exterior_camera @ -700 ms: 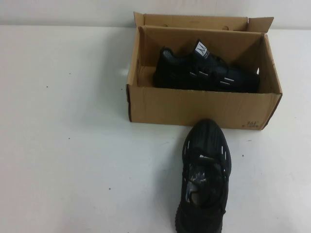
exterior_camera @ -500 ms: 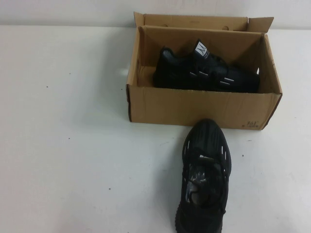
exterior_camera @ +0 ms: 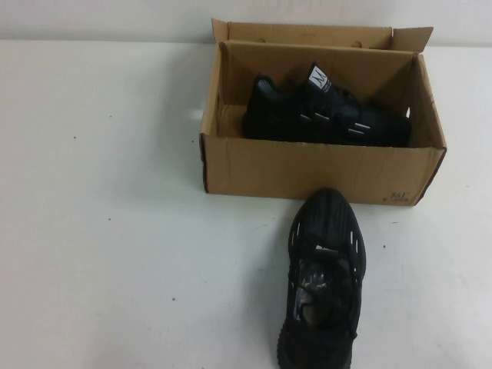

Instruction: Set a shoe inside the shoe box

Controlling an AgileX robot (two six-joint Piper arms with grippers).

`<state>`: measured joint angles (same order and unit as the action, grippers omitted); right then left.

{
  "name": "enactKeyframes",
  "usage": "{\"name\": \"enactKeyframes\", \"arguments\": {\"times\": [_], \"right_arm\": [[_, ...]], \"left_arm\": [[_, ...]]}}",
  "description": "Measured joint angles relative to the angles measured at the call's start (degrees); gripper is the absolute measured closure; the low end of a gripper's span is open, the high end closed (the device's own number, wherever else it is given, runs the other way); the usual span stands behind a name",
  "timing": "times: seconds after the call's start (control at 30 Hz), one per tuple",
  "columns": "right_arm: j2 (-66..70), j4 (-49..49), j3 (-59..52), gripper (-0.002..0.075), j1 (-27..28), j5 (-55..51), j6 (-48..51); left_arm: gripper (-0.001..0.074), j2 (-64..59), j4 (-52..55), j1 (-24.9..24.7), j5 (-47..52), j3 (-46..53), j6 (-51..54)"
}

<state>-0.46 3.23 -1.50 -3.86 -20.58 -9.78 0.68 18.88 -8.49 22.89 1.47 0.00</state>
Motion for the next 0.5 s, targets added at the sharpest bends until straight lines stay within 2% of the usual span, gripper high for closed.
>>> {"name": "enactKeyframes", "arguments": {"times": [0.3,0.5], "right_arm": [[0.00,0.00,-0.12,0.0743,0.00,5.55,0.00],[0.00,0.00,-0.12,0.0743,0.00,16.90,0.00]], "left_arm": [[0.0736,0.00,1.54,0.00,-1.07,0.00,0.00],[0.0736,0.00,1.54,0.00,-14.16,0.00,-0.66]]}}
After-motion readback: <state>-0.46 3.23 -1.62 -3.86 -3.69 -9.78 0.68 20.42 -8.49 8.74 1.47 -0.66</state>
